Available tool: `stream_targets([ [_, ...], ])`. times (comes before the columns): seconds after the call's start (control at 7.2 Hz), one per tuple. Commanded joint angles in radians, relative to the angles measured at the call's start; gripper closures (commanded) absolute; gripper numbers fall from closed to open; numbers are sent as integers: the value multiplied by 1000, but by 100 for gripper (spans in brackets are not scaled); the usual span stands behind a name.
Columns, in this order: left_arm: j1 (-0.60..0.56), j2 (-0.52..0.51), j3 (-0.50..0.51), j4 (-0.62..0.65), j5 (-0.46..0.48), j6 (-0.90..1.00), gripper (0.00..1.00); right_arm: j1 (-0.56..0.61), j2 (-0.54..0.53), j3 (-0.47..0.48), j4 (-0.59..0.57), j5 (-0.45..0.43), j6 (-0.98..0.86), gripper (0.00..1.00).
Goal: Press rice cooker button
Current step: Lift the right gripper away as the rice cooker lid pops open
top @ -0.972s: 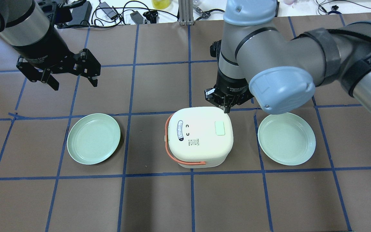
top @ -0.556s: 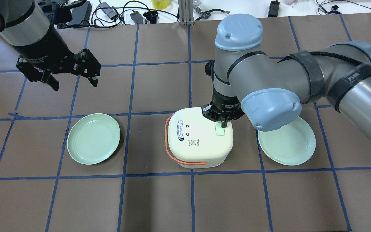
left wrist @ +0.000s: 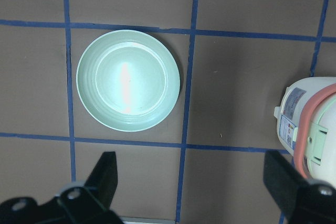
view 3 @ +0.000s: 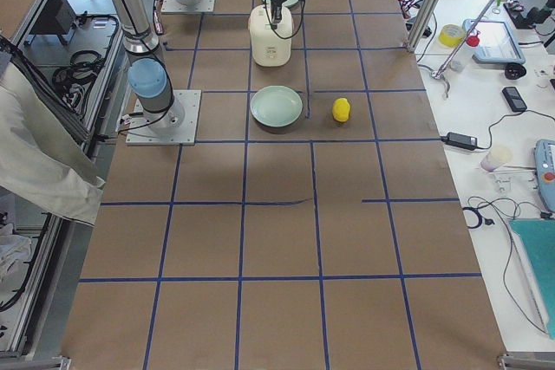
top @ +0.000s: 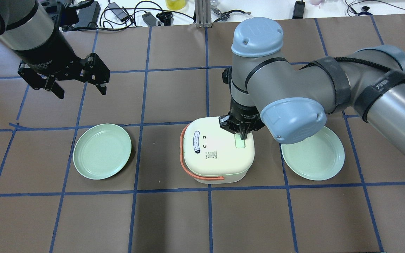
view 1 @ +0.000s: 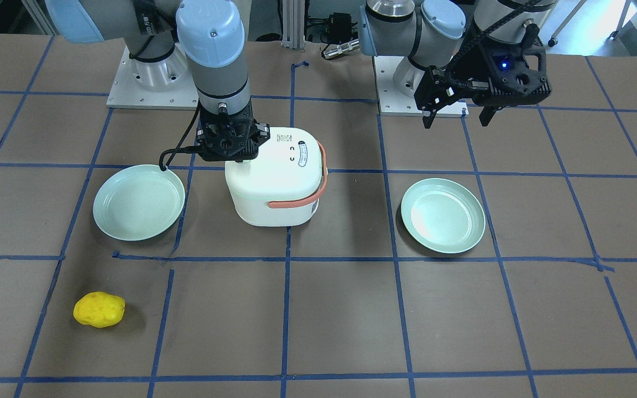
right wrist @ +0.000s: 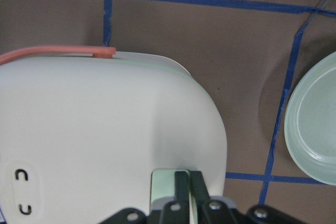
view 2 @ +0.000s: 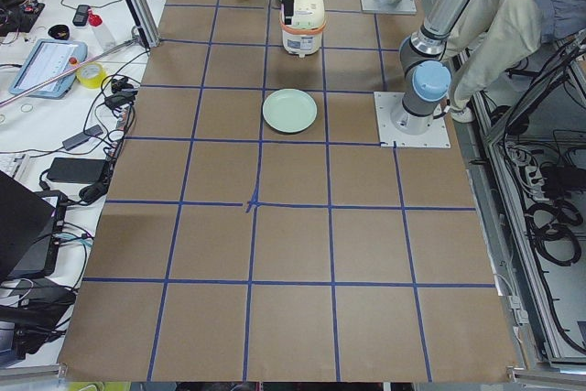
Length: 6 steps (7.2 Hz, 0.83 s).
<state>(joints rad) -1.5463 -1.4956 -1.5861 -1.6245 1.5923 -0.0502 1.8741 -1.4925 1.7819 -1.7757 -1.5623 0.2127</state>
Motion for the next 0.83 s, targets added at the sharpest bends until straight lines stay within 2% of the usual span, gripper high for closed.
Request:
stream_targets([
  [0.0, 0, 0, 0, 0, 0, 1, 0, -21, -3, -92, 18, -7, -1, 0],
  [0.56, 0, 0, 0, 0, 0, 1, 0, -222, -3, -338, 237, -5, -71, 0],
  [0.69, 0, 0, 0, 0, 0, 1, 0, -262, -3, -364, 240, -5, -106, 0],
])
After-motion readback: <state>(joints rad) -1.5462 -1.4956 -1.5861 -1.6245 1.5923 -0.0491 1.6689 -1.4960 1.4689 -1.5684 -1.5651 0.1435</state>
